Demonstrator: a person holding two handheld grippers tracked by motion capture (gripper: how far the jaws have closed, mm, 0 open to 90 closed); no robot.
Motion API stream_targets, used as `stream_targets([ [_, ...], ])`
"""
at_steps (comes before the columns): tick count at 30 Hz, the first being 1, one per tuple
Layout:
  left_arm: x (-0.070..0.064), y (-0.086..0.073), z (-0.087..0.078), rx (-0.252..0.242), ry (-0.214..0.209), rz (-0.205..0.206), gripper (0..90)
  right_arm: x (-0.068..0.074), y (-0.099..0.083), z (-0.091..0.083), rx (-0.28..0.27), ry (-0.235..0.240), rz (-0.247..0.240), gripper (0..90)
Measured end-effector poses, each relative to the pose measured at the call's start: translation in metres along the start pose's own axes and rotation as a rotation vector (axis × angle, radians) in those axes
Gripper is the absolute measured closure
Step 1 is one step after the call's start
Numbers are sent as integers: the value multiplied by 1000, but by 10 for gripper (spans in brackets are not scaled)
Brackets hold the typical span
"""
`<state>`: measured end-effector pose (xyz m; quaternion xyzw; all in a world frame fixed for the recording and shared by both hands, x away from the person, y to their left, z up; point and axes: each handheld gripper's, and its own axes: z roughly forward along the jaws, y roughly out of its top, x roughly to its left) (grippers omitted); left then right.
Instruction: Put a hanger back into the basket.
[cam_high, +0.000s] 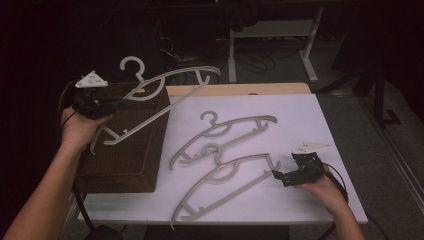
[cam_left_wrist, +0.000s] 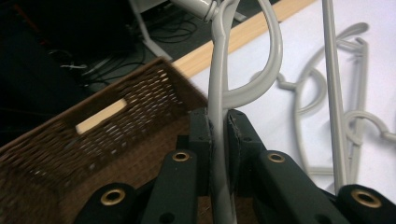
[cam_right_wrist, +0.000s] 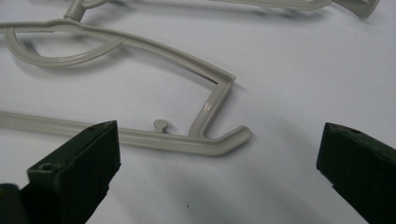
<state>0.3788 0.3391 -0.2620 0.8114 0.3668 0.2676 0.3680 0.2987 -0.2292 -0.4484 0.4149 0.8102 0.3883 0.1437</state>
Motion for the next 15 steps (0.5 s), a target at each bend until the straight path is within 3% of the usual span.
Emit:
stream_targets([
  [15, 50, -46, -29, 35, 97, -67, 821, 1, 1, 2, 7, -4, 5, 0],
])
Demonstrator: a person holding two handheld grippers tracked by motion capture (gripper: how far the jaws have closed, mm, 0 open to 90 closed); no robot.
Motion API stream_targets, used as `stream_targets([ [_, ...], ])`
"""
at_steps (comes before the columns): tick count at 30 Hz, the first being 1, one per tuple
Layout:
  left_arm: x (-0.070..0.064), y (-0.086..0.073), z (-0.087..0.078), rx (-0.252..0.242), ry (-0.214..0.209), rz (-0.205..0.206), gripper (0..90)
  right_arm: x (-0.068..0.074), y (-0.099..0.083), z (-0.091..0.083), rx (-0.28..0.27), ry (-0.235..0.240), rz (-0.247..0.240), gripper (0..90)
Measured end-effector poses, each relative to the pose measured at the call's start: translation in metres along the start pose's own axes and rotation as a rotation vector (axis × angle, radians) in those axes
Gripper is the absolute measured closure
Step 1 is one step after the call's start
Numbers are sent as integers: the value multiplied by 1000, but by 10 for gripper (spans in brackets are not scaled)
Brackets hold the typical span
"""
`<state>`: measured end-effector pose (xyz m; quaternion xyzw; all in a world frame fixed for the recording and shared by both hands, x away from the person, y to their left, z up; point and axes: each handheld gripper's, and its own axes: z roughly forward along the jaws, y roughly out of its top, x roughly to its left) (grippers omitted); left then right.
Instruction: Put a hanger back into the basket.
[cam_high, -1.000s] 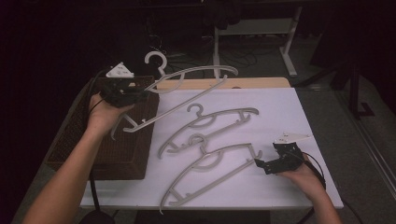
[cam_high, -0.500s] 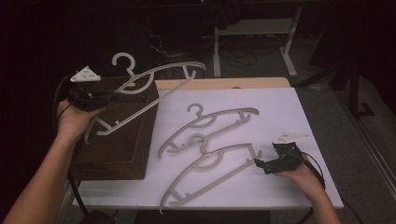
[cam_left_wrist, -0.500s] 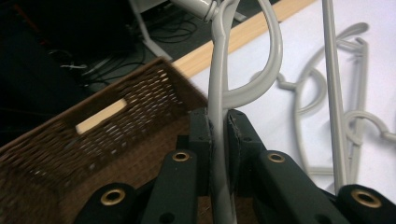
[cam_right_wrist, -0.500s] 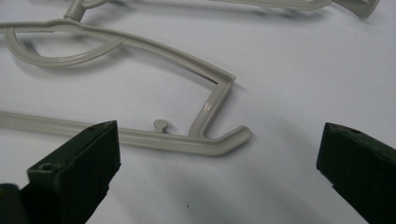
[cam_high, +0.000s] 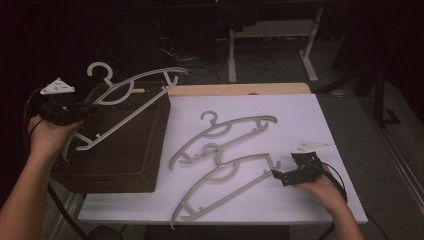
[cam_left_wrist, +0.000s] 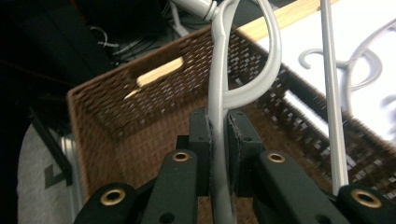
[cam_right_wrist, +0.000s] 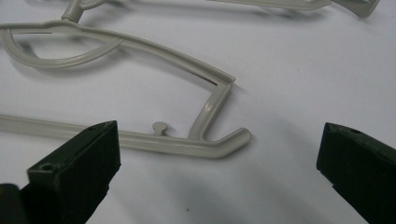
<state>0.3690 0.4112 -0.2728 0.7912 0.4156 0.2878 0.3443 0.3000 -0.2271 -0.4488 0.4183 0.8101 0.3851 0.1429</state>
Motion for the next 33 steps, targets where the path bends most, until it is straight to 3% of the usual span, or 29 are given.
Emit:
stream_targets([
  [15, 37, -38, -6, 87, 97, -39, 820, 0, 0, 1, 8, -4, 1, 0],
  [22, 40, -45, 2, 131, 126, -30, 820, 0, 0, 2, 7, -4, 0, 0],
  [33, 30, -51, 35, 214, 135, -2, 820, -1, 0, 1, 6, -3, 3, 0],
])
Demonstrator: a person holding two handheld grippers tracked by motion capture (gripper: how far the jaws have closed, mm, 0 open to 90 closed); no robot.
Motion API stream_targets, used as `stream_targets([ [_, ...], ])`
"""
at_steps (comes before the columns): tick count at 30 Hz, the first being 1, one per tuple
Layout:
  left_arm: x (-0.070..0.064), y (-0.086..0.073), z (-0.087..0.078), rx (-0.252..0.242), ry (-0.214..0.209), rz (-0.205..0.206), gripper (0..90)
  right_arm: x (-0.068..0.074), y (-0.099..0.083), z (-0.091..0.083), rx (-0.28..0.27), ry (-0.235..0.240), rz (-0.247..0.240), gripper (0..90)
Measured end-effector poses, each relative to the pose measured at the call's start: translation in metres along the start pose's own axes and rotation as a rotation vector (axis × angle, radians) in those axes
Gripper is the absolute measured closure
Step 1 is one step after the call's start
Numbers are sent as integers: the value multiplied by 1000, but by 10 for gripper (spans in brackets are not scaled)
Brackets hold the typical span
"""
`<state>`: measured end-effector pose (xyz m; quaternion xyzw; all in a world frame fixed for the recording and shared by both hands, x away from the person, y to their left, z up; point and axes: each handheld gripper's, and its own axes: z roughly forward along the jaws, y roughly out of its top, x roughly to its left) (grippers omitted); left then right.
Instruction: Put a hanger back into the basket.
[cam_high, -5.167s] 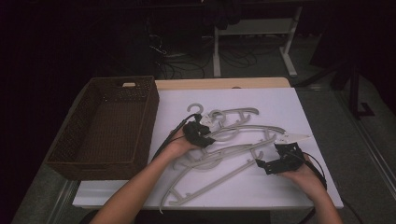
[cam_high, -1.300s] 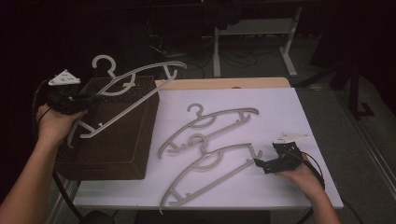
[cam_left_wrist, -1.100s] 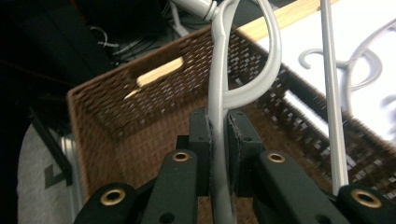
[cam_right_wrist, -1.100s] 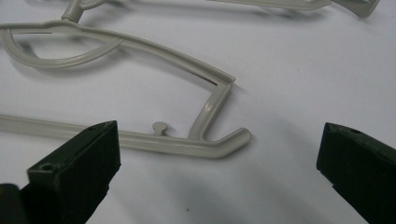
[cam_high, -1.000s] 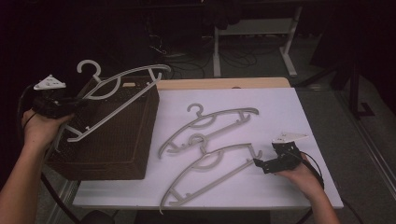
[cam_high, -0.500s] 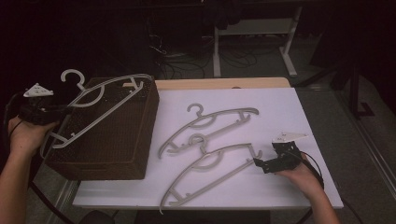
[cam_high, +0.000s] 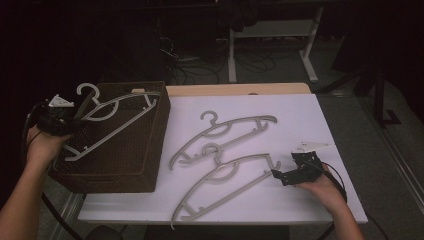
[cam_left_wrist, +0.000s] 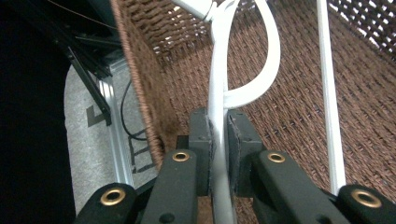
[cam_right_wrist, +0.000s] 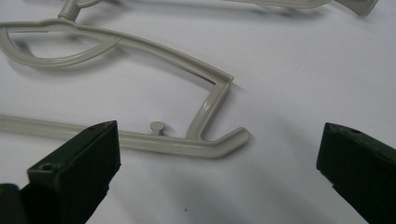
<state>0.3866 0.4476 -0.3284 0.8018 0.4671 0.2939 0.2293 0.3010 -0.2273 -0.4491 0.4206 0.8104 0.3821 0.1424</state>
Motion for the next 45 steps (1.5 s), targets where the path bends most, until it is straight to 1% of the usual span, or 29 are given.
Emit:
stream_targets([
  [3, -4, -1, 8, 16, 1, 3, 819, 0, 0, 0, -1, -1, -2, 0],
  [5, -5, -2, 13, 33, -17, -2, 812, 0, 0, 0, -1, -1, -2, 0],
  [6, -5, -3, 14, 25, -18, -7, 792, 0, 0, 0, -1, 0, -3, 0],
  [7, -4, -4, 14, 18, -20, -19, 734, 0, 0, 0, -1, 0, -3, 0],
  [8, -3, -4, 14, 8, -31, -32, 681, 0, 0, 0, -2, 0, -2, 0],
  [9, -3, -3, 14, 5, -35, -35, 657, 0, 0, 0, -3, -1, -3, 0],
  [10, -3, -3, 13, -5, -36, -40, 652, 0, 0, 0, -3, -1, -3, 0],
  [13, -3, -1, 11, -27, -64, -58, 599, 0, 0, -1, -3, -2, -4, 0],
  [18, -2, 3, 6, -92, -140, -111, 467, 0, 1, 0, -3, -2, -4, 0],
  [22, -5, 8, 2, -131, -213, -131, 376, 1, 1, -1, -5, -1, -5, 0],
  [24, -8, 11, 1, -148, -245, -134, 342, 0, 1, -2, -9, 1, 0, 0],
  [28, -16, 17, 0, -175, -297, -141, 287, 0, 2, -2, -12, 1, 5, 0],
  [30, -20, 21, -1, -188, -321, -148, 259, 0, 3, -1, -9, 1, -3, 0],
  [31, -23, 24, -2, -195, -327, -149, 249, 1, 3, -1, -6, 1, -5, 0],
  [36, -39, 36, -10, -241, -374, -149, 232, 0, 4, -2, -12, 5, -2, 0],
  [39, -50, 44, -12, -258, -396, -143, 223, 0, 3, -1, -10, 9, -6, 0],
  [40, -54, 46, -12, -259, -402, -134, 219, 0, 3, -1, -10, 10, -5, 0],
  [45, -75, 59, -15, -277, -445, -115, 202, 0, 3, -2, -15, 13, -12, 0],
])
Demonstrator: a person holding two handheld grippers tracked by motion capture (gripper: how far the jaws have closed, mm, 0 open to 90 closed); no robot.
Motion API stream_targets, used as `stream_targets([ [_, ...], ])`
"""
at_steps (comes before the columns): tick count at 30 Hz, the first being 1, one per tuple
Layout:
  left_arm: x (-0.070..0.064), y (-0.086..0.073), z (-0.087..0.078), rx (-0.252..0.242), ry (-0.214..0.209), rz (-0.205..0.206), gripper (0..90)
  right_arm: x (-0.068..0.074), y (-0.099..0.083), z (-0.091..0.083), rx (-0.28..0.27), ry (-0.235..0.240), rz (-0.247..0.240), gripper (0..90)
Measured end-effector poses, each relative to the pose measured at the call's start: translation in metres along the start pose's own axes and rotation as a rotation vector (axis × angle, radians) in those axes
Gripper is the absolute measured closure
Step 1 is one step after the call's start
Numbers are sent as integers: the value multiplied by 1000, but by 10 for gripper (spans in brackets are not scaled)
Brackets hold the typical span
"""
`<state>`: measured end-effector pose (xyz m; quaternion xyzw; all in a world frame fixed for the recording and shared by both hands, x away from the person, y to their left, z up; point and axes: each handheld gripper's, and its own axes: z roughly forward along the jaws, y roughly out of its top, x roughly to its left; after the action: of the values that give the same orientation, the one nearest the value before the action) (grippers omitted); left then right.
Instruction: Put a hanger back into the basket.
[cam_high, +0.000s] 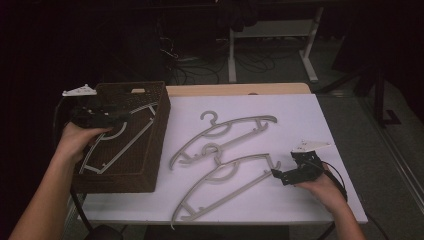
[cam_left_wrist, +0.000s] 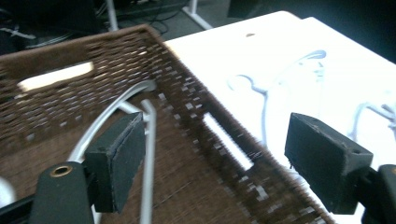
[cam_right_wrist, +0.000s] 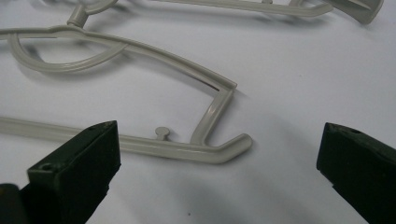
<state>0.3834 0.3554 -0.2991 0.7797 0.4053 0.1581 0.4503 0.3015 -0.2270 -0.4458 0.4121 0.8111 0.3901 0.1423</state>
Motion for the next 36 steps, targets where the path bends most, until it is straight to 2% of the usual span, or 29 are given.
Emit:
stream_targets([
  [9, -37, 15, 27, -1, -77, 39, 175, -1, 0, -1, 1, 1, -2, 0],
  [15, -62, 19, 45, -11, -137, 60, 174, -1, 1, 0, 0, 1, -6, 0],
  [27, -112, 15, 80, 3, -247, 99, 171, -1, 1, 1, -1, 9, -7, 0],
  [36, -138, 3, 97, 7, -297, 114, 157, 0, 2, 0, -3, 11, -8, 0],
])
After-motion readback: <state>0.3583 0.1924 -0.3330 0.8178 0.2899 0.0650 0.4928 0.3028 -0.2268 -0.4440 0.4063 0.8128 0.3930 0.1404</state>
